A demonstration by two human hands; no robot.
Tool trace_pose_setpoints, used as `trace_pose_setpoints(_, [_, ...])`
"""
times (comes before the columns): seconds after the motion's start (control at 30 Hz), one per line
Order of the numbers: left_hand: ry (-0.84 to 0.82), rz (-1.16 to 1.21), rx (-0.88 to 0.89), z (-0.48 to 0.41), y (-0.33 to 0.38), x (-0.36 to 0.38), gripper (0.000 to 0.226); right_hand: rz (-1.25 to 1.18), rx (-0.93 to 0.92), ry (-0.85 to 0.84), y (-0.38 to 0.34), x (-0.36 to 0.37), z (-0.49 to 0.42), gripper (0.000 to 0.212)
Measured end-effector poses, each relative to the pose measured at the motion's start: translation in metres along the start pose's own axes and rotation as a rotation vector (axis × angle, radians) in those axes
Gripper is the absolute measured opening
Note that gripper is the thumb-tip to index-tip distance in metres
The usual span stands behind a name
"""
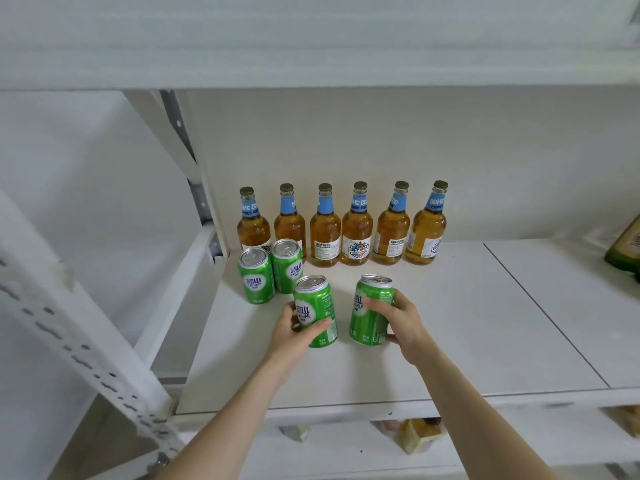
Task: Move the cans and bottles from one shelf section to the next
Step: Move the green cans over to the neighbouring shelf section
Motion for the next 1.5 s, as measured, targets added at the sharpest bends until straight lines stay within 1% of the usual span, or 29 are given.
trace_pose_setpoints(0.2, [0.009, 0.036, -0.008, 0.035, 0.012, -0.013, 0.050, 0.003, 0.025, 0.016, 0.000, 0.004, 0.043, 0.032])
trace_pose_setpoints(0.37, [-0.011, 0.002, -0.019, 0.058, 0.024, -0.015, 0.051, -0.012, 0.019, 0.046, -0.001, -0.001, 0.071, 0.035])
trace_pose_setpoints(0.53, [-0.047, -0.039, -0.014, 0.073, 0.031, -0.002, 0.047, -0.033, -0.011, 0.075, -0.001, -0.019, 0.090, 0.034])
trace_pose_setpoints(0.67, [-0.064, -0.050, -0.001, 0.082, 0.030, 0.020, 0.049, -0.046, -0.045, 0.087, -0.003, -0.040, 0.100, 0.030])
trace_pose_setpoints(0.87, [-0.029, -0.056, 0.031, 0.104, 0.018, 0.071, 0.046, -0.042, -0.083, 0.083, -0.003, -0.095, 0.114, 0.029])
trace_pose_setpoints(1.17, [-0.018, -0.050, 0.042, 0.132, -0.009, 0.176, 0.046, 0.024, -0.124, 0.084, 0.001, -0.207, 0.123, 0.030])
trace_pose_setpoints(1.5, [-0.080, -0.089, 0.021, 0.108, -0.028, 0.287, 0.051, 0.016, -0.118, 0.131, 0.007, -0.316, 0.100, 0.031])
Point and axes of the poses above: each hand's wrist, its own z-axis away from the middle knuckle, its own x-axis out of the palm, y = z × x, the point moved 6 cm from there along -z, towards the middle knuckle, and after that the axes turned 14 degrees about z, right-handed, at the moved point
